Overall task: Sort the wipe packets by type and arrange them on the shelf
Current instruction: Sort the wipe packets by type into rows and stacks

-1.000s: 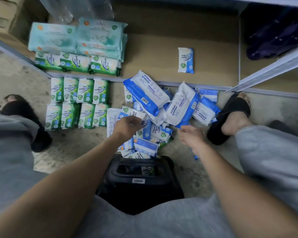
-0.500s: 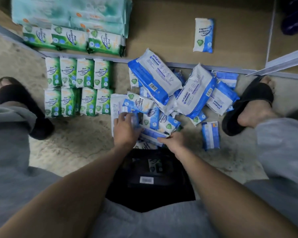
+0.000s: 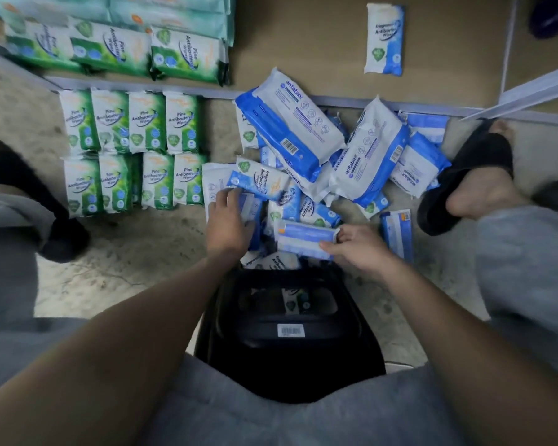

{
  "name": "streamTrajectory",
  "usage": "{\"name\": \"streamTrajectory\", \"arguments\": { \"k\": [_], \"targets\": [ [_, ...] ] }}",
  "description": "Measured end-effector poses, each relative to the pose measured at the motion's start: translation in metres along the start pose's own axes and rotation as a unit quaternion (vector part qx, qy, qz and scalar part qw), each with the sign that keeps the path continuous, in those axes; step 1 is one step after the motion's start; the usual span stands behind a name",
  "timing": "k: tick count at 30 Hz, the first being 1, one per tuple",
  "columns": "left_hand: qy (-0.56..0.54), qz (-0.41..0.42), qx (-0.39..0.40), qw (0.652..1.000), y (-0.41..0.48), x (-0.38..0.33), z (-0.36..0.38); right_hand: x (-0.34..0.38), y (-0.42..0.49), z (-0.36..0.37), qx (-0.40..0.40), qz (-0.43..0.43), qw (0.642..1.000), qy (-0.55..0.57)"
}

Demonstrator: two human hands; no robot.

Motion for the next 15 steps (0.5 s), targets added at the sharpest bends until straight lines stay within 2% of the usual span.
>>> {"name": "streamTrajectory", "arguments": {
  "k": [3,5,7,9,11,15],
  "targets": [
    [-0.005,0.015,-0.003,1.0,-0.002,0.002,-0.009,0.009,-0.013,-0.027,-0.03,-0.052,0.992,0.115],
    [0.03,0.026,-0.029,0.999,-0.008,0.0,-0.017,0.014,-0.018,-0.04,-0.053,-0.091,0.955,0.277],
    [0.086,0.053,-0.049,0.994,-0.014,-0.007,-0.024,0.014,-0.018,-0.049,-0.084,-0.1,0.922,0.363],
    [0.092,0.092,-0.016,0.991,-0.017,-0.013,-0.02,0.004,-0.014,-0.047,-0.117,-0.062,0.938,0.32],
    [0.058,0.106,0.053,0.991,-0.018,-0.02,-0.01,-0.01,-0.008,-0.04,-0.136,-0.027,0.96,0.245],
    [0.037,0.055,0.168,0.984,-0.023,-0.028,0.02,-0.038,0.012,-0.023,-0.152,0.015,0.976,0.156]
  ]
}}
Point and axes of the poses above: each hand's wrist, its own y-axis towards the middle knuckle, its own z-axis out of the palm, x = y × z, the point moved 5 cm from there along y, towards the middle knuckle, and after that the axes turned 15 degrees about x, right-handed, at the moved point
